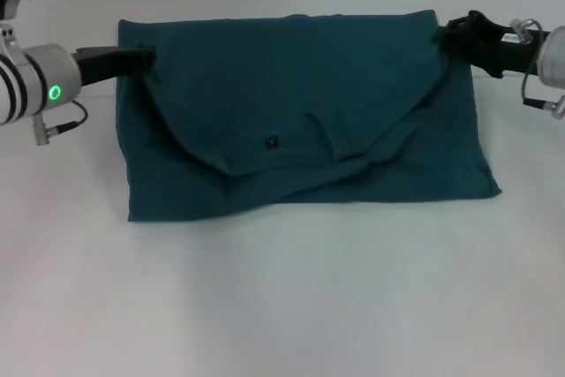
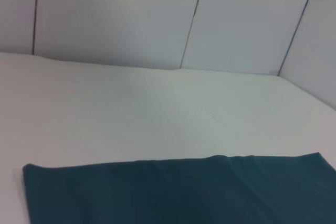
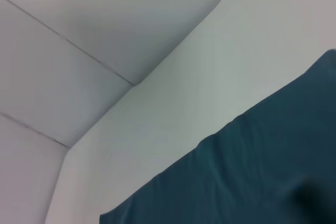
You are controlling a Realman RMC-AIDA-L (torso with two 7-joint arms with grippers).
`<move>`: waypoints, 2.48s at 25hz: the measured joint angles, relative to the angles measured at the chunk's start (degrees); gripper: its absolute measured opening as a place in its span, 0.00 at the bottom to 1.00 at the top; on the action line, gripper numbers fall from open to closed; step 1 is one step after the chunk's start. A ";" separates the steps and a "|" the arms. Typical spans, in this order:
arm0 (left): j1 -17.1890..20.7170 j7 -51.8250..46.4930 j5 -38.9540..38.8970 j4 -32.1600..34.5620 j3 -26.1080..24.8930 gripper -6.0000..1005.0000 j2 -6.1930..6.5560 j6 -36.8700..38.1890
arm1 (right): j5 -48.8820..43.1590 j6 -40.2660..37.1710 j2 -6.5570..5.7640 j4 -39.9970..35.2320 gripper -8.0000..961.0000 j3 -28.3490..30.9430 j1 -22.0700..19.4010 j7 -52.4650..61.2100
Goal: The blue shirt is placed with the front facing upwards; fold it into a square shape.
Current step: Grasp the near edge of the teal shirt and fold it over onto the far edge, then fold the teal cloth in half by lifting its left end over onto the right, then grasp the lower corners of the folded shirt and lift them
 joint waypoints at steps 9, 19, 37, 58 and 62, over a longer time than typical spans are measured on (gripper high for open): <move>-0.16 -0.76 0.22 0.79 1.66 0.27 0.94 1.02 | 0.15 -3.77 -1.56 -0.91 0.48 -0.97 -0.81 0.33; 12.08 -24.97 6.62 23.79 13.28 0.53 0.35 20.45 | -2.19 -19.62 -2.83 -11.30 0.74 -1.67 -8.73 -0.02; 20.92 -26.24 16.95 27.03 15.52 0.61 -5.66 19.05 | -2.29 -24.45 -2.09 -14.25 0.81 -1.53 -18.72 -8.38; 18.59 -23.65 16.85 21.61 19.24 0.57 -5.55 15.17 | -6.69 -26.53 -2.77 -15.48 0.81 -1.91 -16.80 -7.40; 18.09 -23.79 16.75 21.29 19.19 0.47 -5.37 15.21 | -14.07 -27.43 -3.65 -18.08 0.81 -1.91 -14.03 -3.53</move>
